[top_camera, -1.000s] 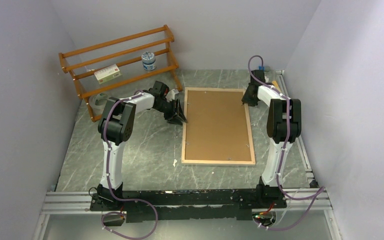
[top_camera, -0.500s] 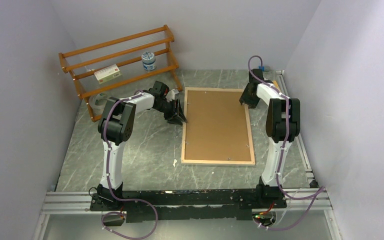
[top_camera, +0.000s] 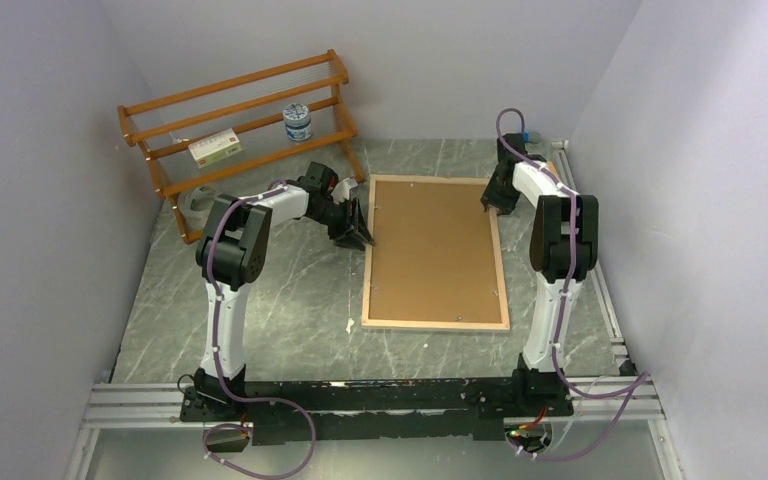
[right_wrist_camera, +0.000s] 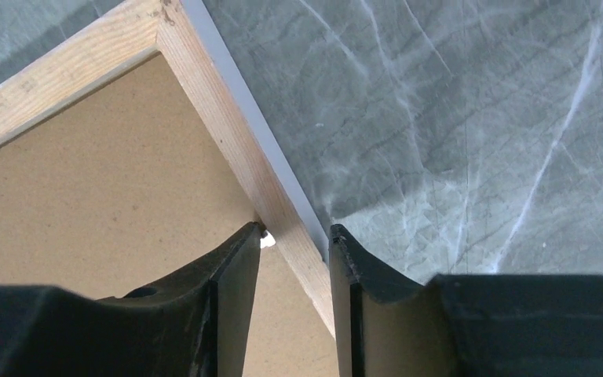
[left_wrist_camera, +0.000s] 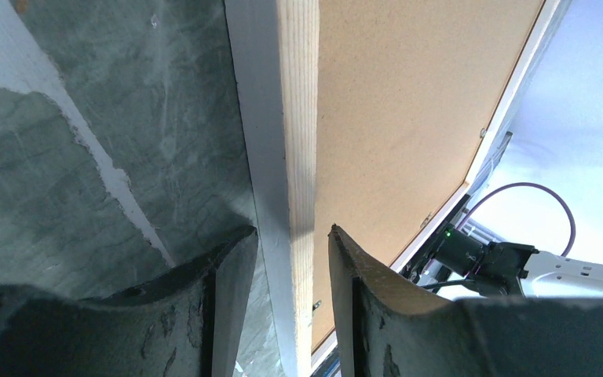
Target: Put the photo into the frame
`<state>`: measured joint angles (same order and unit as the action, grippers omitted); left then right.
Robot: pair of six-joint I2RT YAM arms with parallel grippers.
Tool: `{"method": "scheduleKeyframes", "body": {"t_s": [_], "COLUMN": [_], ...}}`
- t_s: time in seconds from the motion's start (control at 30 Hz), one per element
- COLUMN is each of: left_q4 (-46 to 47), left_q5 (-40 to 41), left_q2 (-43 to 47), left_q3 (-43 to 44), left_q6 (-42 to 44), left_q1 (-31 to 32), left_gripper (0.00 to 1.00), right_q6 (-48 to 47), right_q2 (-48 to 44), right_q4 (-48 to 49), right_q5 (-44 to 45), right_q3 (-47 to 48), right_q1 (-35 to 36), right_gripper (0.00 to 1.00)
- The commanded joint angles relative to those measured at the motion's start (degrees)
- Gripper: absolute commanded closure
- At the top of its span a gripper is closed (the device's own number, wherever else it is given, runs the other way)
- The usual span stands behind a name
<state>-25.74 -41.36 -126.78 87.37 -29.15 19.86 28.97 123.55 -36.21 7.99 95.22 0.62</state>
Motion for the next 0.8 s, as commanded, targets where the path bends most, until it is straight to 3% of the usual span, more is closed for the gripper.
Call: {"method": "scheduleKeyframes", "body": {"t_s": [0.0, 0.33, 0.53, 0.77], "left_q4": [-3.6, -3.7, -2.8, -2.0], "left_q5": [9.5, 9.5, 8.8, 6.1], "left_q2": [-3.6, -3.3, -2.2, -3.2], "left_q3": [-2.9, -2.8, -2.9, -1.0], "left_q6": [4.0, 3.9, 2.8, 0.8], "left_q1": [-0.6, -0.6, -0.7, -0.7], "left_gripper": [0.52, 0.52, 0.48, 0.46], "right_q6": [1.0, 1.2, 2.2, 3.9], "right_q2": [2.4, 0.0, -8.8, -18.8], "right_q4": [-1.0, 0.5, 3.1, 5.7], "right_q5": [1.3, -0.5, -1.8, -5.4], "right_q3": [2.9, -0.4, -7.2, -23.1], "right_q1": [0.2, 0.1, -0.3, -1.8], "right_gripper": [0.55, 0.47, 0.24, 0.10]}}
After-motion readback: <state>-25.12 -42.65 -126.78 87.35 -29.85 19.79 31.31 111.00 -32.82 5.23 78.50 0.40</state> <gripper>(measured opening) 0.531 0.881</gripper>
